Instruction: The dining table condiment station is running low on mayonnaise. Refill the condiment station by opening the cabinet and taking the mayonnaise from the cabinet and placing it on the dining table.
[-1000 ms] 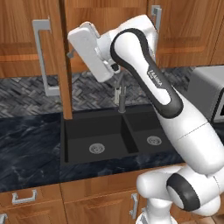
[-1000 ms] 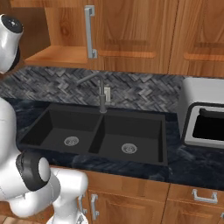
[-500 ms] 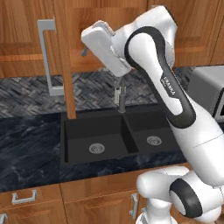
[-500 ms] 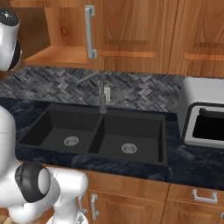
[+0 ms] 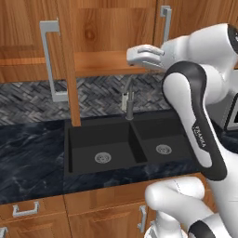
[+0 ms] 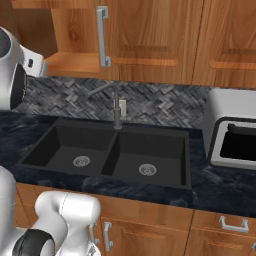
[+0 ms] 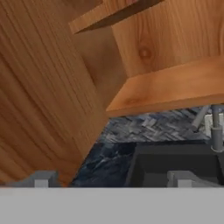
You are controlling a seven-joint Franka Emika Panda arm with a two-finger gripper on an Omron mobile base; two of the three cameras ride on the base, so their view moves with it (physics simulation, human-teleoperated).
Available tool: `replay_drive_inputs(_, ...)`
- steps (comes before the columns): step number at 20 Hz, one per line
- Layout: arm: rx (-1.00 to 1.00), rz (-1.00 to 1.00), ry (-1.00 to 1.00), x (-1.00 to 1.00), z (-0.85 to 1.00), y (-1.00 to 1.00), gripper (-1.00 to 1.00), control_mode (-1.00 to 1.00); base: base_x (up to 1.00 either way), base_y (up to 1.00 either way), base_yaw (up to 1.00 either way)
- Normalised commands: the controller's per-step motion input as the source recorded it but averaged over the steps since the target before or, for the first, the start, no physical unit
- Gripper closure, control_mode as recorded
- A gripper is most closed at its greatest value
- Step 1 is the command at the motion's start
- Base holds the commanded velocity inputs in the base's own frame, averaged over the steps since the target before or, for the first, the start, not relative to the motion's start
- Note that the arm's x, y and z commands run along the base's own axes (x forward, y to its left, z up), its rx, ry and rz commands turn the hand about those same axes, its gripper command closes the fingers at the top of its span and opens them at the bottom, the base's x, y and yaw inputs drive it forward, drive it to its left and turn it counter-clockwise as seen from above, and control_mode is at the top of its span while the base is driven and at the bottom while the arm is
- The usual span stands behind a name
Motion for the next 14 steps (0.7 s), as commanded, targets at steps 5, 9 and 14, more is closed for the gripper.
replay_drive_inputs(5,-0.34,-0.19,-0.34,0.0,0.15,-1.0,-1.0,-1.0,0.0,0.0,0.0)
replay_drive_inputs(9,-0.24,-0.2,-0.24,0.0,0.26,-1.0,-1.0,-1.0,0.0,0.0,0.0)
replay_drive_inputs(14,0.0,-0.15,-0.11,0.0,0.19,-0.57,-1.0,-1.0,0.0,0.0,0.0)
